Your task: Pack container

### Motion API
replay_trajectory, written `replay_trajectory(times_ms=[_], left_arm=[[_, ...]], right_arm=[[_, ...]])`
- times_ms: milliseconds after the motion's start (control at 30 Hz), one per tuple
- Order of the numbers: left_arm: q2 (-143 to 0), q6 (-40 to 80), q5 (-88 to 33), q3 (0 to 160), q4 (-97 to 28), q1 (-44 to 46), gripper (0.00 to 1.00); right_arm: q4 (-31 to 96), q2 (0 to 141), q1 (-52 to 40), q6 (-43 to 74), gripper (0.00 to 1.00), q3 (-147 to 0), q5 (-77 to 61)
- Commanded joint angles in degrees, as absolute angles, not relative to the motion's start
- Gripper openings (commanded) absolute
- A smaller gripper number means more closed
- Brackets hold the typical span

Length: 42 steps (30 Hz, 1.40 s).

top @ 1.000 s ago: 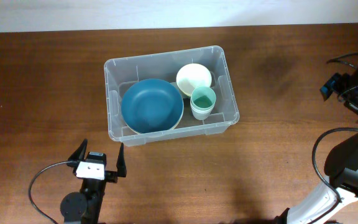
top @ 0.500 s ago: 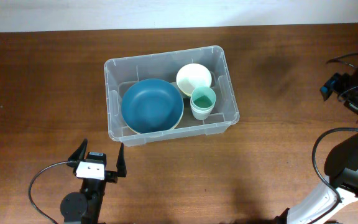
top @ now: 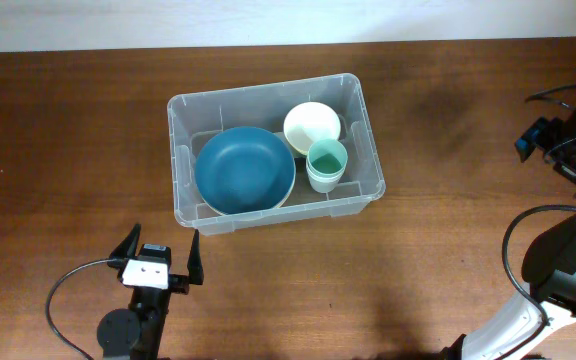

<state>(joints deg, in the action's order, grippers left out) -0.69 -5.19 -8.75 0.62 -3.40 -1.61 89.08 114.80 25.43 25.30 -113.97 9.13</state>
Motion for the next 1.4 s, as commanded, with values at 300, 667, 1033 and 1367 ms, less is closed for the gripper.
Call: replay_trajectory(times_ms=[300, 667, 1033, 1367], left_arm=[[-0.30, -6.11, -8.58, 0.51, -3.75, -1.93, 0.99], [-0.30, -6.11, -8.58, 0.51, -3.75, -1.93, 0.99], [-0.30, -6.11, -8.58, 0.51, -3.75, -1.93, 0.99], [-0.30, -6.11, -8.58, 0.51, -3.75, -1.93, 0.99]], right_arm=[[87.48, 104.33, 25.36, 26.00, 0.99, -113.78, 9.41], [64.12, 78.06, 15.29, 25.63, 0.99, -98.87, 8.16], [39.07, 40.69, 2.52, 24.25, 0.99, -60.05, 7.88], [36.95, 19.20, 2.26, 24.45, 0.99, -40.03, 6.24]])
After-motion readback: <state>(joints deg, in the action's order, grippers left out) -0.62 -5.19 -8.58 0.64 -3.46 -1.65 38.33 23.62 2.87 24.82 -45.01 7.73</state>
